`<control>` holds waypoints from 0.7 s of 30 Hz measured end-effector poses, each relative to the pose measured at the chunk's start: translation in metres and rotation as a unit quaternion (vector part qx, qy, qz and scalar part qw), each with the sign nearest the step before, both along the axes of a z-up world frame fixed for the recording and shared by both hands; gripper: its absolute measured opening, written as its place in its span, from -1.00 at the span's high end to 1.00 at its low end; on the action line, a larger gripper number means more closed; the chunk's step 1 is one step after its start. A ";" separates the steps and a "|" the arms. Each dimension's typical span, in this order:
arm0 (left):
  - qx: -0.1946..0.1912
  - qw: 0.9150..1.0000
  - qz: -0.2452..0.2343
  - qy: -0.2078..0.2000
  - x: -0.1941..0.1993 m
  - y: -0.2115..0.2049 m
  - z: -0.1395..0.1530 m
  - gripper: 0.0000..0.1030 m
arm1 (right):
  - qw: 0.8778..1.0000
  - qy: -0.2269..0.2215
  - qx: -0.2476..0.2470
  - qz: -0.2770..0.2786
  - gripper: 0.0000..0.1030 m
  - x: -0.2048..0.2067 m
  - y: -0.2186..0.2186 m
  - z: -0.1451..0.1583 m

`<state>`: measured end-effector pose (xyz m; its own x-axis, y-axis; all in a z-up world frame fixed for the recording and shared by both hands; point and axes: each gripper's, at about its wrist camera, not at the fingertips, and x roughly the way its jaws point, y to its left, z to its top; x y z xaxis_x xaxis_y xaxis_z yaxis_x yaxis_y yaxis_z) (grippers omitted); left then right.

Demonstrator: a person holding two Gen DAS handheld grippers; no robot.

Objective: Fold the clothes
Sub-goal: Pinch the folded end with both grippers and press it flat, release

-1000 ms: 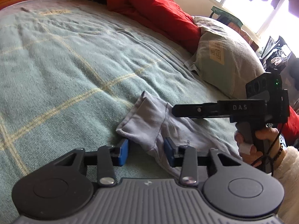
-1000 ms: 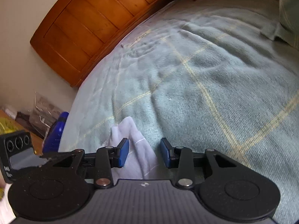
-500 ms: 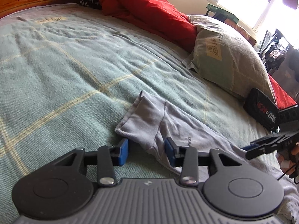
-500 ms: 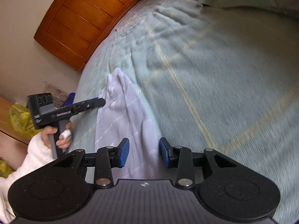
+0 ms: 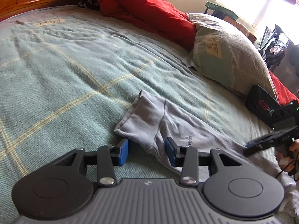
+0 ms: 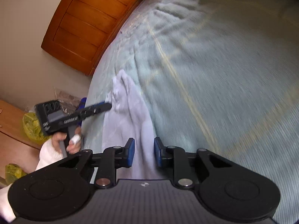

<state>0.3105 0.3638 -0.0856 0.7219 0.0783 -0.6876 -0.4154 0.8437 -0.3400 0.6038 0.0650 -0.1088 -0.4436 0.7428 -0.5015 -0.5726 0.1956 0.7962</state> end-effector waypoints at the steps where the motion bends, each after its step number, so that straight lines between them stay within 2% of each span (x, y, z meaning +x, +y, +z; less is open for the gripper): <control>1: 0.001 1.000 0.000 0.000 0.000 0.000 0.000 0.20 | 1.000 -0.002 -0.002 0.000 0.60 -0.001 -0.003 0.000; 4: 0.005 1.000 0.001 0.001 0.001 -0.002 0.000 0.23 | 0.999 -0.032 -0.009 -0.009 0.96 -0.006 -0.001 0.000; 6: 0.012 1.000 0.004 0.004 0.001 -0.003 0.001 0.32 | 0.998 -0.066 -0.002 -0.012 0.96 -0.013 0.002 0.004; 7: 0.018 1.000 0.006 0.006 0.002 -0.004 0.002 0.49 | 0.996 -0.088 0.000 -0.009 0.96 -0.018 0.003 0.008; 8: 0.026 1.000 0.007 0.009 0.003 -0.005 0.003 0.50 | 0.994 -0.109 0.001 -0.008 0.93 -0.022 0.004 0.013; 10: 0.031 0.999 0.004 0.006 0.006 -0.006 0.006 0.76 | 0.990 -0.142 0.003 -0.013 0.92 -0.027 0.002 0.023; 14: 0.053 0.999 -0.011 0.006 0.022 -0.010 0.014 0.80 | 0.983 -0.181 0.007 -0.042 0.92 -0.026 -0.008 0.039; 21: 0.077 0.996 -0.029 -0.031 0.061 -0.013 0.041 0.80 | 0.965 -0.243 0.012 -0.093 0.92 -0.013 -0.028 0.071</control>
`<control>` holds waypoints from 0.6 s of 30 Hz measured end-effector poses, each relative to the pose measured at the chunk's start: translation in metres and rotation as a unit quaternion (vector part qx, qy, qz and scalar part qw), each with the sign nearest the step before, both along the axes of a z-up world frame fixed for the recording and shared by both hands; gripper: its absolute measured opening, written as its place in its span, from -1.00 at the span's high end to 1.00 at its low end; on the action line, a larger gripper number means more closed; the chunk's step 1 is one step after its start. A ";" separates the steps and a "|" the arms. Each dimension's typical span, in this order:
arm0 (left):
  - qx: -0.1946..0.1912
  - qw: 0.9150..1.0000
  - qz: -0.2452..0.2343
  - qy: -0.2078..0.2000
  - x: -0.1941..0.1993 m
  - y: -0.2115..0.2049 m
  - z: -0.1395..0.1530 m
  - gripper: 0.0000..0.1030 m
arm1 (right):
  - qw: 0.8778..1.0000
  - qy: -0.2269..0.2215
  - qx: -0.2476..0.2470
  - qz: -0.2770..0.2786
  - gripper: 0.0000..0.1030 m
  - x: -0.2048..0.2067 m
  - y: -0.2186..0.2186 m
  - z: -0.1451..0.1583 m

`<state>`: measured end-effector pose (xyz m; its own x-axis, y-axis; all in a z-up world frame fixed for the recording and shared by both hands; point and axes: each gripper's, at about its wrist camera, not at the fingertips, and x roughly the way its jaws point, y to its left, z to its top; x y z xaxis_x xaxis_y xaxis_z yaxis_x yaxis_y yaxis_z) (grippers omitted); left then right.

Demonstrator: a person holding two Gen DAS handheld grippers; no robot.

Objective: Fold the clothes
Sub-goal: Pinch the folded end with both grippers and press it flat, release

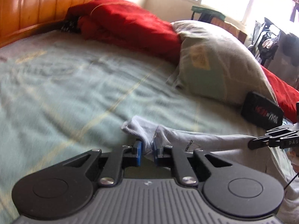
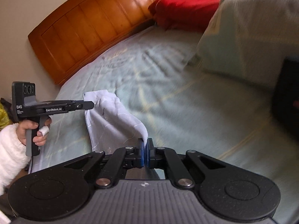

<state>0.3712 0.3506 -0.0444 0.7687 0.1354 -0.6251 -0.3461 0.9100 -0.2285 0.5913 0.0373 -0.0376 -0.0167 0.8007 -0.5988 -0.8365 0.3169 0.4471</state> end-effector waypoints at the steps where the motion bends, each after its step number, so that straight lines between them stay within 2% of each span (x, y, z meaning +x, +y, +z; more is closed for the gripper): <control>1: 0.006 1.000 -0.002 -0.005 0.006 -0.001 0.005 0.80 | 1.000 -0.006 0.005 -0.009 0.92 0.002 -0.002 0.005; 3: 0.015 1.000 -0.002 -0.013 0.020 -0.002 0.013 0.80 | 0.999 -0.015 0.014 -0.026 0.92 0.007 -0.005 0.010; 6: 0.022 1.000 -0.002 -0.003 0.042 0.000 0.010 0.79 | 0.998 -0.027 0.009 -0.047 0.92 0.012 -0.003 0.010; 8: 0.027 1.000 -0.002 0.009 0.055 0.001 0.005 0.78 | 0.998 -0.024 -0.005 -0.059 0.91 0.017 0.002 0.000; 12: 0.041 0.998 -0.003 0.045 0.072 0.001 -0.017 0.60 | 0.996 -0.017 -0.038 -0.080 0.83 0.023 0.008 -0.022; 14: 0.067 0.996 0.002 0.054 0.068 -0.001 -0.019 0.52 | 0.994 -0.016 -0.047 -0.102 0.71 0.025 0.006 -0.026; 15: 0.083 0.995 0.006 0.057 0.065 -0.002 -0.019 0.41 | 0.992 -0.016 -0.050 -0.112 0.61 0.025 0.005 -0.027; 18: 0.131 0.989 0.023 0.064 0.055 -0.003 -0.016 0.22 | 0.991 -0.031 -0.032 -0.124 0.46 0.017 -0.004 -0.014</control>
